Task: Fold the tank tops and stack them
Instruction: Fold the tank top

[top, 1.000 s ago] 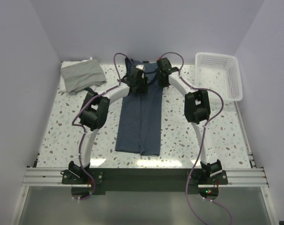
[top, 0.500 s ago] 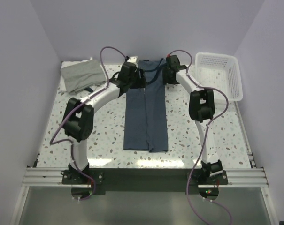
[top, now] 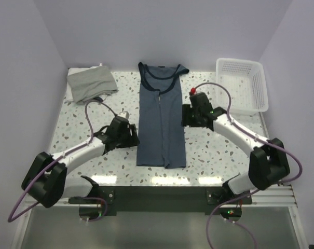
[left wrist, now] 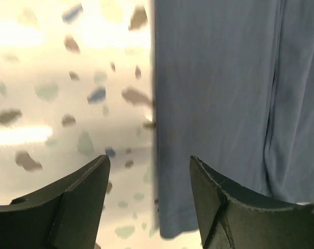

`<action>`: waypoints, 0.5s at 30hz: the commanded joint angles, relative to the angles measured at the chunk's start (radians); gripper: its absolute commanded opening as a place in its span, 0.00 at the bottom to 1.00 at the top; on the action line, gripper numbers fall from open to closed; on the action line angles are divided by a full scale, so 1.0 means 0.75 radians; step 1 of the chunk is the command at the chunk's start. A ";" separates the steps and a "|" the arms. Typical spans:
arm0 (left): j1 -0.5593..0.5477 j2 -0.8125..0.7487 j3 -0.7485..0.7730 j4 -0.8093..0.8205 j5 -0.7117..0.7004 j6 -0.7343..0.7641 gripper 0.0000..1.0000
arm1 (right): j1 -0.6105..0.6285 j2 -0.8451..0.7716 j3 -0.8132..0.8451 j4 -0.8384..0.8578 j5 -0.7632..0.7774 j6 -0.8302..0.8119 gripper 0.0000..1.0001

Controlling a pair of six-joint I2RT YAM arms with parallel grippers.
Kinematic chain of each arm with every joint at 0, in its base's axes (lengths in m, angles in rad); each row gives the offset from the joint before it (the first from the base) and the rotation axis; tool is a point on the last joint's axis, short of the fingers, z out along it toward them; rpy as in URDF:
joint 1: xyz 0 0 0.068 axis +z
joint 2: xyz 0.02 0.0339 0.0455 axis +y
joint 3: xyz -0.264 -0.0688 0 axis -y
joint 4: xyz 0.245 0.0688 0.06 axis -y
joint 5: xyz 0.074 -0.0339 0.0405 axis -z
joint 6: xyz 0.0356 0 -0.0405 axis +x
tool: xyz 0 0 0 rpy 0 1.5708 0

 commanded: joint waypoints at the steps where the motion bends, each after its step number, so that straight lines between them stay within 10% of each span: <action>1: -0.084 -0.165 -0.138 0.023 0.066 -0.109 0.69 | 0.129 -0.139 -0.228 0.061 -0.009 0.184 0.59; 15: -0.260 -0.288 -0.351 0.037 0.103 -0.238 0.71 | 0.279 -0.577 -0.719 0.018 -0.114 0.409 0.59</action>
